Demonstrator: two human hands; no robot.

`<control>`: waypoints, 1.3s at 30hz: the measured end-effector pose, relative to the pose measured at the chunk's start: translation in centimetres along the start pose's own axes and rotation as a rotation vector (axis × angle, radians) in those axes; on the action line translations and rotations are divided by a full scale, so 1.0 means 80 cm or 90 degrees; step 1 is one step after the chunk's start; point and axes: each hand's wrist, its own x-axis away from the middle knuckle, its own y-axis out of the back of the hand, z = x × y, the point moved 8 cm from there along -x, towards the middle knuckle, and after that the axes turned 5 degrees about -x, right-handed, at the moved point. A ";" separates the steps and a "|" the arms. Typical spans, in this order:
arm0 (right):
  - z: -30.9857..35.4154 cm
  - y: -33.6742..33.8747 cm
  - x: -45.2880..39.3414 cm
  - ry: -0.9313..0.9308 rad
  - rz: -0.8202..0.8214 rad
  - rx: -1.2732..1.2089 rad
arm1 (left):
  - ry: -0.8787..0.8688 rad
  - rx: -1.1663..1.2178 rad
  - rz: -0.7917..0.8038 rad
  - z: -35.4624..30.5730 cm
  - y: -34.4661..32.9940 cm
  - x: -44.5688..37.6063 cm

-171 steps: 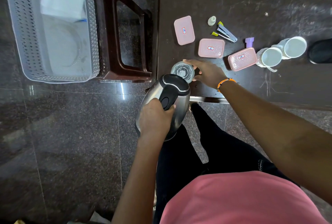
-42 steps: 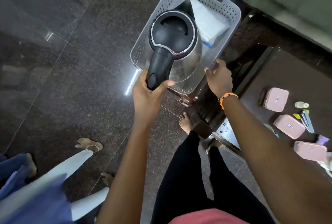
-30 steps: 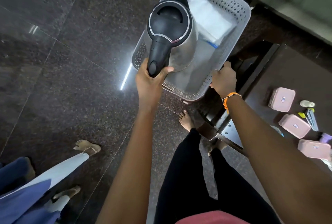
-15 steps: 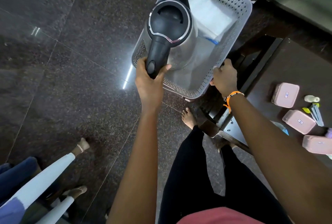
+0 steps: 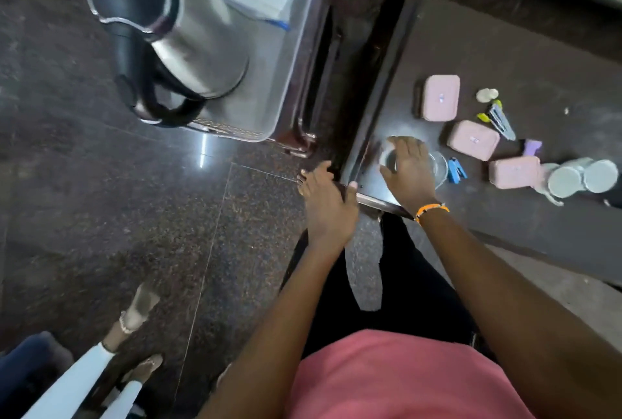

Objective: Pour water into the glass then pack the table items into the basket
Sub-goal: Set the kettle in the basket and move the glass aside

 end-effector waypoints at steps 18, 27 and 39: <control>-0.142 0.023 0.030 0.037 0.010 -0.040 | -0.061 -0.052 0.099 -0.087 -0.154 0.037; -0.236 0.143 0.075 -0.091 -0.191 -0.151 | -0.138 0.059 0.056 -0.193 -0.209 0.042; -0.380 0.223 0.019 -0.183 -0.259 -0.163 | -0.195 0.015 0.079 -0.297 -0.317 0.037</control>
